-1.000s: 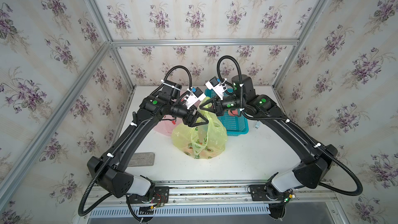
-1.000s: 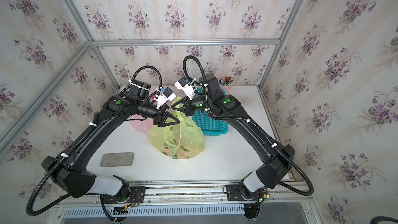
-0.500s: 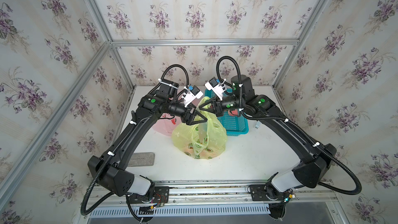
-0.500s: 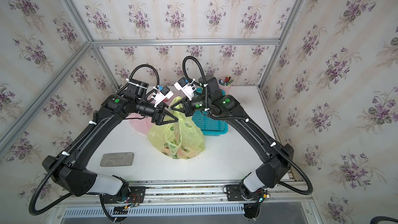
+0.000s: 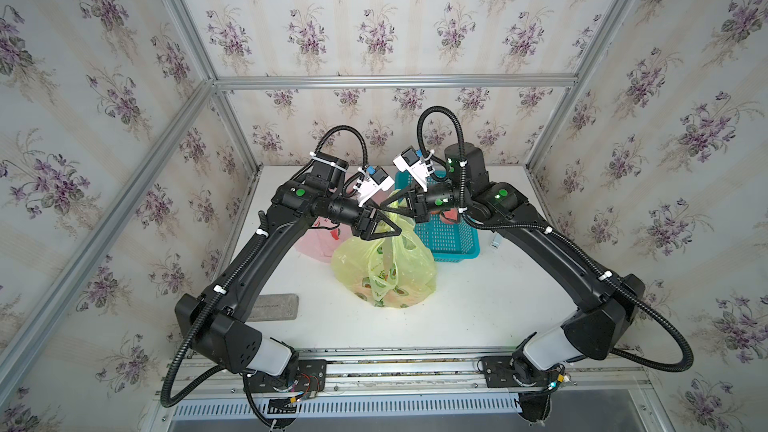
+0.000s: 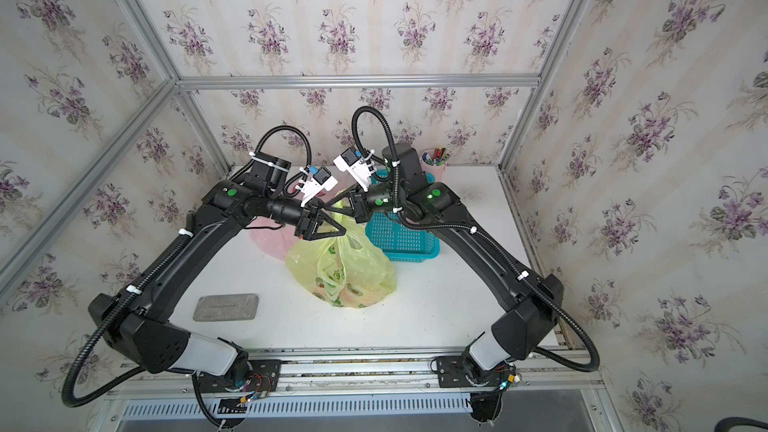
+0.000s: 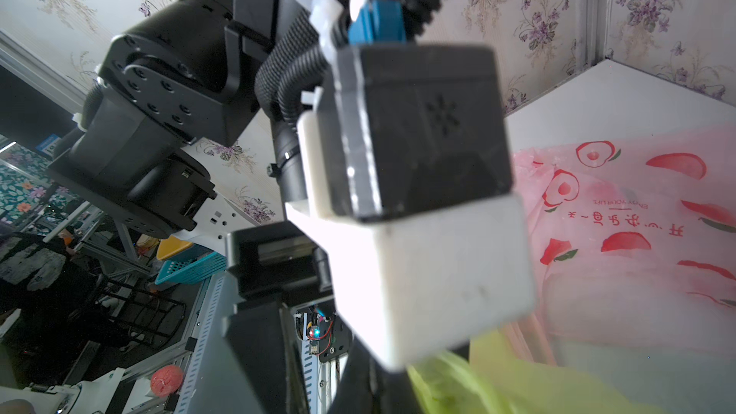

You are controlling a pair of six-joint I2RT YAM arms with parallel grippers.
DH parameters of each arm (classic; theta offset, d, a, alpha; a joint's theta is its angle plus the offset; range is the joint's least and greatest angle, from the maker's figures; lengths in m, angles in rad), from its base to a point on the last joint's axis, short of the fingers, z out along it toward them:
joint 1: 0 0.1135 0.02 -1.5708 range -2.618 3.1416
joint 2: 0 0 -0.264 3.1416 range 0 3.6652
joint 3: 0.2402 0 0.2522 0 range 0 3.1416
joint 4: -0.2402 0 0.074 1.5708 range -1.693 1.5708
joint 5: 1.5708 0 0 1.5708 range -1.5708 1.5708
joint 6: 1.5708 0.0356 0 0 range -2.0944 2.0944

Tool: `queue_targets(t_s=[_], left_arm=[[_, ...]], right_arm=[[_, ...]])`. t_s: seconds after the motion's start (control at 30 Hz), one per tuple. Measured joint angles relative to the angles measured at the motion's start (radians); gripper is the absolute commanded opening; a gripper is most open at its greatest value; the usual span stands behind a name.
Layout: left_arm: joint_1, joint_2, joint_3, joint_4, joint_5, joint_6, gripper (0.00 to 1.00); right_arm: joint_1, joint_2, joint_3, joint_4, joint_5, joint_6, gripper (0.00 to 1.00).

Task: Place the peach into a plastic bag & tie a knot
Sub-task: Cross the plastic bag at the center of the board.

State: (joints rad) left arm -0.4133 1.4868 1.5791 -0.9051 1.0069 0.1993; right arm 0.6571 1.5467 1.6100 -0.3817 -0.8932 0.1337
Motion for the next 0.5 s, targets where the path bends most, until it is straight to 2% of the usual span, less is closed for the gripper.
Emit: queue_targets(t_s=[0.37,0.4,0.5], left_arm=[[-0.001,0.001,-0.017,0.023,-0.019,-0.019,0.13],[-0.001,0.001,-0.024,0.031,-0.018,-0.022,0.09],[-0.003,-0.006,-0.048,0.068,-0.018,-0.037,0.02]], right_arm=[[0.000,0.021,-0.010,0.018,-0.020,0.027,0.00],[0.000,0.021,-0.012,0.018,-0.018,0.029,0.04],[-0.003,0.021,-0.016,0.013,-0.006,0.037,0.35]])
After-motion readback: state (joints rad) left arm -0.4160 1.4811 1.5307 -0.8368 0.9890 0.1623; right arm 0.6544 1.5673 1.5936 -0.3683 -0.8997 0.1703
